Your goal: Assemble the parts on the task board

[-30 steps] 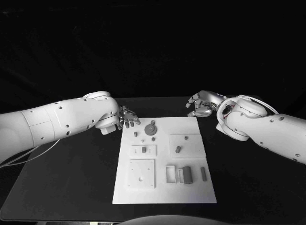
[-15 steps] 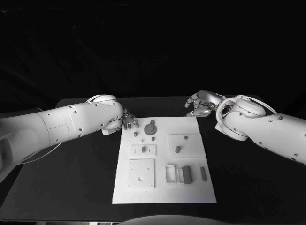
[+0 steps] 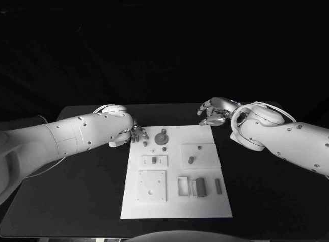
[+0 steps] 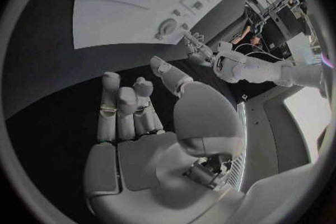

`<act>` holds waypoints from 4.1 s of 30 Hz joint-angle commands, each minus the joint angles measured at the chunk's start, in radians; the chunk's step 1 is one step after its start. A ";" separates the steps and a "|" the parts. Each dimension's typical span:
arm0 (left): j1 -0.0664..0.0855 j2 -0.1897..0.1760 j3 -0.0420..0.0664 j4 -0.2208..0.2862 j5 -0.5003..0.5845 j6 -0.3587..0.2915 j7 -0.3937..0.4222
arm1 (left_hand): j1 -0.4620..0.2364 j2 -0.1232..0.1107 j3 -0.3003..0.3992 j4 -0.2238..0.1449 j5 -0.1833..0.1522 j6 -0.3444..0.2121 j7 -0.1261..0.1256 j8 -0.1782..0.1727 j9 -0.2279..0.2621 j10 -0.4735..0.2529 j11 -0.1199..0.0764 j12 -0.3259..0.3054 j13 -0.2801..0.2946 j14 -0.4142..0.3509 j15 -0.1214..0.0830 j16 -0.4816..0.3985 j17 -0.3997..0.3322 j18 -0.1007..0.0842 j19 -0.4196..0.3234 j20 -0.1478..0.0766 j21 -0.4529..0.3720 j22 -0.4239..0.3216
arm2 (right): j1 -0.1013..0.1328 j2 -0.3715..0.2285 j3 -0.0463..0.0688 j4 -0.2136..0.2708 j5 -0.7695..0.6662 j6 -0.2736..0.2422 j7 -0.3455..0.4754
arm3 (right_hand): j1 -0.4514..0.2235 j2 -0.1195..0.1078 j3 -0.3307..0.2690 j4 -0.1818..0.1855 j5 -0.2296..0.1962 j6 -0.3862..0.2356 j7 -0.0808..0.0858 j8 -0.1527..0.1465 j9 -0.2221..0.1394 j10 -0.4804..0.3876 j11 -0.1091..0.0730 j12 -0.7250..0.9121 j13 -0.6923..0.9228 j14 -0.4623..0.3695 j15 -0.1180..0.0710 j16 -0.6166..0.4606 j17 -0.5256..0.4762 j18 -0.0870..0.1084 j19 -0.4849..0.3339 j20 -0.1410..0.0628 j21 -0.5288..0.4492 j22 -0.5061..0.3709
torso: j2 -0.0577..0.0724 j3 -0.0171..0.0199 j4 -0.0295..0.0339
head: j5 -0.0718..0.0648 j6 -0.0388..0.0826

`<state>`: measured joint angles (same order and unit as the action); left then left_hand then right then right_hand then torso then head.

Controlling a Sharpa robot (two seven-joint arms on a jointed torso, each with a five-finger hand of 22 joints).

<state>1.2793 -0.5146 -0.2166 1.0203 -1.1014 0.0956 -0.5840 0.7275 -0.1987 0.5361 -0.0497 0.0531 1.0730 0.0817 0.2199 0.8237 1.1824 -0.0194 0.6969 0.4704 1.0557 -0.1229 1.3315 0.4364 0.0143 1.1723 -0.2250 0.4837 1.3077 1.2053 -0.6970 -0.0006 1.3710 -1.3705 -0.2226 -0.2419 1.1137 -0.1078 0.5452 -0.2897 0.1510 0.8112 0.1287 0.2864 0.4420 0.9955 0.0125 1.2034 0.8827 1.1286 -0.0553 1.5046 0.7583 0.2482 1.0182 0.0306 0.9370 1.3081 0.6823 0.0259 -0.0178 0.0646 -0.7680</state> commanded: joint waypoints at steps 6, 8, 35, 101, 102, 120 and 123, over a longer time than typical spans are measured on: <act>-0.011 0.009 0.001 -0.015 -0.001 0.023 0.023 | 0.012 0.013 -0.004 0.004 -0.004 -0.004 0.001 -0.002 0.003 -0.006 -0.001 0.004 0.001 -0.003 -0.001 0.009 -0.002 0.018 0.007 0.005 -0.003 0.016 | -0.001 0.002 0.001 0.001 -0.009 0.008 0.003 | 0.005 -0.006 -0.002 0.000 0.001 0.030 0.038 -0.007 -0.002 -0.057 0.042 0.003 -0.001 -0.007 0.003 -0.002 -0.001 0.014 -0.008 0.000 -0.004 0.016 | 0.000 0.0009 0.0005 | -0.002 -0.002; -0.014 0.009 0.001 -0.016 0.007 0.023 0.027 | 0.015 0.019 -0.007 0.002 -0.004 -0.004 0.001 -0.002 0.004 -0.006 -0.001 0.005 0.001 -0.003 -0.001 0.010 -0.002 0.019 0.006 0.006 -0.003 0.017 | -0.001 0.002 0.001 0.001 -0.009 0.008 0.003 | 0.005 -0.006 -0.002 0.000 0.001 0.030 0.038 -0.007 -0.002 -0.057 0.042 0.003 -0.001 -0.007 0.003 -0.002 -0.001 0.014 -0.008 0.000 -0.004 0.016 | -0.001 0.0013 0.0000 | -0.002 -0.002; -0.023 0.020 0.001 -0.016 0.033 0.041 0.054 | 0.077 0.095 -0.050 -0.078 -0.004 0.009 -0.005 0.004 0.005 0.005 -0.008 0.015 0.000 0.004 -0.007 0.024 -0.010 0.019 0.014 0.003 0.007 0.021 | -0.001 0.004 0.001 0.000 -0.009 0.014 0.002 | 0.005 -0.006 -0.002 -0.001 0.001 0.029 0.039 -0.008 -0.002 -0.058 0.043 0.004 -0.002 -0.007 0.004 -0.002 -0.001 0.014 -0.008 0.000 -0.004 0.017 | -0.001 0.0018 0.0002 | -0.003 -0.004; -0.021 -0.152 0.008 0.238 0.214 -0.055 0.026 | 0.254 0.201 0.061 -0.208 0.078 0.084 -0.032 0.029 -0.015 0.078 -0.034 0.036 -0.013 0.058 -0.033 0.068 -0.014 0.010 0.068 -0.020 0.057 0.023 | -0.002 0.003 0.000 -0.004 -0.009 0.022 -0.001 | 0.003 -0.005 -0.003 0.000 0.001 0.028 0.040 -0.008 -0.003 -0.059 0.044 0.006 -0.002 -0.008 0.005 -0.001 -0.001 0.014 -0.008 0.001 -0.004 0.017 | -0.003 0.0022 0.0028 | -0.002 -0.008; -0.020 -0.158 0.007 0.251 0.214 -0.059 0.022 | 0.254 0.200 0.062 -0.208 0.078 0.085 -0.033 0.030 -0.015 0.079 -0.035 0.036 -0.013 0.059 -0.033 0.068 -0.014 0.010 0.069 -0.021 0.058 0.023 | -0.002 0.003 0.000 -0.005 -0.009 0.023 -0.001 | 0.003 -0.005 -0.003 0.000 0.001 0.028 0.040 -0.008 -0.003 -0.059 0.044 0.006 -0.002 -0.008 0.005 -0.001 -0.001 0.014 -0.008 0.001 -0.004 0.017 | -0.002 0.0021 0.0026 | -0.002 -0.008; -0.022 -0.188 -0.003 0.321 0.192 -0.079 -0.007 | 0.240 0.187 0.065 -0.206 0.093 0.104 -0.042 0.046 -0.026 0.100 -0.044 0.046 -0.014 0.077 -0.043 0.086 -0.004 0.011 0.086 -0.030 0.083 0.023 | -0.003 0.000 0.000 -0.004 -0.009 0.025 -0.002 | 0.003 -0.005 -0.003 0.000 0.001 0.027 0.040 -0.009 -0.003 -0.059 0.044 0.006 -0.003 -0.008 0.005 -0.001 -0.001 0.014 -0.008 0.001 -0.004 0.017 | -0.001 0.0012 0.0006 | 0.004 -0.018; -0.022 -0.185 -0.020 0.315 0.193 -0.075 -0.010 | 0.235 0.185 0.065 -0.203 0.094 0.106 -0.043 0.053 -0.030 0.103 -0.046 0.050 -0.013 0.079 -0.044 0.089 -0.002 0.011 0.087 -0.031 0.087 0.024 | -0.004 0.001 0.000 -0.004 -0.009 0.025 -0.002 | 0.004 -0.005 -0.003 0.000 0.001 0.027 0.040 -0.009 -0.003 -0.059 0.044 0.006 -0.003 -0.008 0.005 -0.001 -0.001 0.014 -0.008 0.001 -0.004 0.017 | -0.001 0.0013 0.0005 | 0.007 -0.020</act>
<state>1.2577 -0.7015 -0.2344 1.3357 -0.9033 0.0267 -0.5836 0.9424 -0.0263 0.5778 -0.2402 0.1443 1.1694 0.0365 0.2405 0.7950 1.2724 -0.0597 0.7433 0.4582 1.0999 -0.1376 1.4170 0.4339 0.0144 1.2317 -0.2340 0.5653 1.3074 1.2024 -0.6966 -0.0006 1.3663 -1.3705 -0.2100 -0.2452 1.1137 -0.1078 0.5452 -0.2897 0.1510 0.8035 0.1364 0.2826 0.4402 0.9897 0.0181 1.2034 0.8815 1.1256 -0.0516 1.5046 0.7584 0.2485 1.0181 0.0307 0.9370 1.3081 0.6811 0.0270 -0.0170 0.0690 -0.7861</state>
